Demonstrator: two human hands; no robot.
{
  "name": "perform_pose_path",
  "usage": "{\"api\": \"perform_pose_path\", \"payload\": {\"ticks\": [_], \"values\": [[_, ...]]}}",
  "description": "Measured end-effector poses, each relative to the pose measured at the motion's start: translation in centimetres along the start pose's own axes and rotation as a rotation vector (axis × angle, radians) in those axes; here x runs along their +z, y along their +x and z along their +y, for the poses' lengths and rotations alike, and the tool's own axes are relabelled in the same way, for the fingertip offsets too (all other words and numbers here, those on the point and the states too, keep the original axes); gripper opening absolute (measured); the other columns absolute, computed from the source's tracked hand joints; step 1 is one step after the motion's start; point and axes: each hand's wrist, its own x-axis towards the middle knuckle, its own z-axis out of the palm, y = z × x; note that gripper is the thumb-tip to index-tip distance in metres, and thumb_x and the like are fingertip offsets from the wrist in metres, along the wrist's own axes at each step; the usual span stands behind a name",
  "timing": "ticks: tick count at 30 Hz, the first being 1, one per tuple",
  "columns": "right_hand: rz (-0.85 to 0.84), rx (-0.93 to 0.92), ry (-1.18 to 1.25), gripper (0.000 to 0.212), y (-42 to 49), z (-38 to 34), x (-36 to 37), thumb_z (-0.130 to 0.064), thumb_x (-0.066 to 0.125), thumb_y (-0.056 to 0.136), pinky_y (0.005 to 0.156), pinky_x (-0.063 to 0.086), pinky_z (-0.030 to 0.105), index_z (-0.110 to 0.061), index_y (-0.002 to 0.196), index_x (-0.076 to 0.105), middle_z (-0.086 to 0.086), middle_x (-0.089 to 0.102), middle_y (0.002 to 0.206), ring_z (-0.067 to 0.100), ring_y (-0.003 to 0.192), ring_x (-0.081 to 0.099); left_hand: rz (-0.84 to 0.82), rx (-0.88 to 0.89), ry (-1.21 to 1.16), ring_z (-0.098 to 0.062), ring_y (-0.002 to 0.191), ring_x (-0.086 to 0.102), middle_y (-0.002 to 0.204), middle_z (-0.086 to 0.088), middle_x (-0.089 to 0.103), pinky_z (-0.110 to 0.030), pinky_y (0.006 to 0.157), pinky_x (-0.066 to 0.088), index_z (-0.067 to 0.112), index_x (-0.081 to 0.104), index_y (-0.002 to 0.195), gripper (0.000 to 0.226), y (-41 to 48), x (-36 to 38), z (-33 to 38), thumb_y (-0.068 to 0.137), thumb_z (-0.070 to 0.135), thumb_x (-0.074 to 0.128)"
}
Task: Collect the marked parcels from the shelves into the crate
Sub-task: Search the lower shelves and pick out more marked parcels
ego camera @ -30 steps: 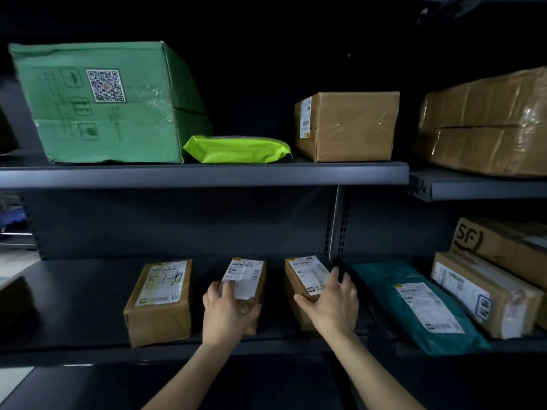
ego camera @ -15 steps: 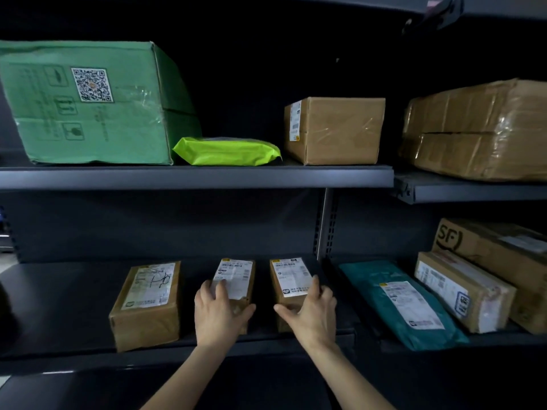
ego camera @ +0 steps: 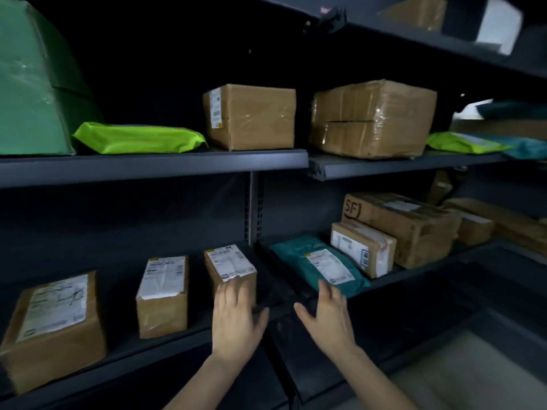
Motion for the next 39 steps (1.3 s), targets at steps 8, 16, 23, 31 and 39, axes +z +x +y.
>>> {"api": "perform_pose_path", "payload": {"ticks": [8, 16, 23, 31, 39], "values": [[0.019, 0.17, -0.044, 0.074, 0.0, 6.6, -3.8, -0.047, 0.05, 0.09, 0.105, 0.032, 0.032, -0.007, 0.145, 0.021, 0.014, 0.032, 0.144, 0.029, 0.131, 0.03, -0.163, 0.058, -0.142, -0.019, 0.138, 0.024, 0.149, -0.002, 0.029, -0.025, 0.116, 0.016, 0.011, 0.026, 0.145, 0.068, -0.6, 3.0, 3.5, 0.089, 0.043, 0.05], [0.034, 0.15, 0.033, 0.071, 6.1, 14.9, -6.0, -0.041, 0.054, 0.09, 0.101, 0.035, 0.033, -0.008, 0.144, 0.024, 0.015, 0.033, 0.141, 0.029, 0.129, 0.031, -0.25, -0.085, -0.208, -0.019, 0.138, 0.026, 0.149, -0.003, 0.031, -0.023, 0.111, 0.022, 0.016, 0.031, 0.144, 0.061, 2.8, 8.2, 10.1, 0.092, 0.041, 0.049], [0.089, -0.077, -0.003, 0.069, 16.3, 19.8, -6.6, -0.044, 0.06, 0.083, 0.102, 0.036, 0.036, -0.011, 0.138, 0.034, 0.017, 0.034, 0.14, 0.032, 0.127, 0.033, -0.26, -0.315, -0.156, -0.023, 0.14, 0.024, 0.151, -0.006, 0.028, -0.029, 0.111, 0.029, 0.012, 0.025, 0.146, 0.066, 6.5, 13.4, 15.0, 0.093, 0.045, 0.047], [-0.152, -0.075, -0.216, 0.08, 22.9, 20.5, -5.5, -0.067, 0.051, 0.075, 0.094, 0.039, 0.037, -0.028, 0.14, 0.027, 0.017, 0.031, 0.138, 0.034, 0.123, 0.031, -0.394, -0.539, -0.032, -0.034, 0.13, 0.037, 0.147, -0.015, 0.025, -0.04, 0.105, 0.04, 0.027, 0.033, 0.142, 0.05, 8.7, 16.4, 16.8, 0.094, 0.031, 0.047], [-0.196, 0.16, 0.67, 0.056, 22.9, 22.7, -5.0, -0.048, 0.06, 0.08, 0.094, 0.042, 0.037, -0.027, 0.13, 0.048, 0.019, 0.051, 0.12, 0.038, 0.111, 0.046, -0.268, -0.621, 0.013, -0.03, 0.133, 0.034, 0.149, -0.011, 0.027, -0.034, 0.106, 0.039, 0.01, 0.046, 0.131, 0.041, 8.4, 16.8, 17.9, 0.092, 0.003, 0.039]]}}
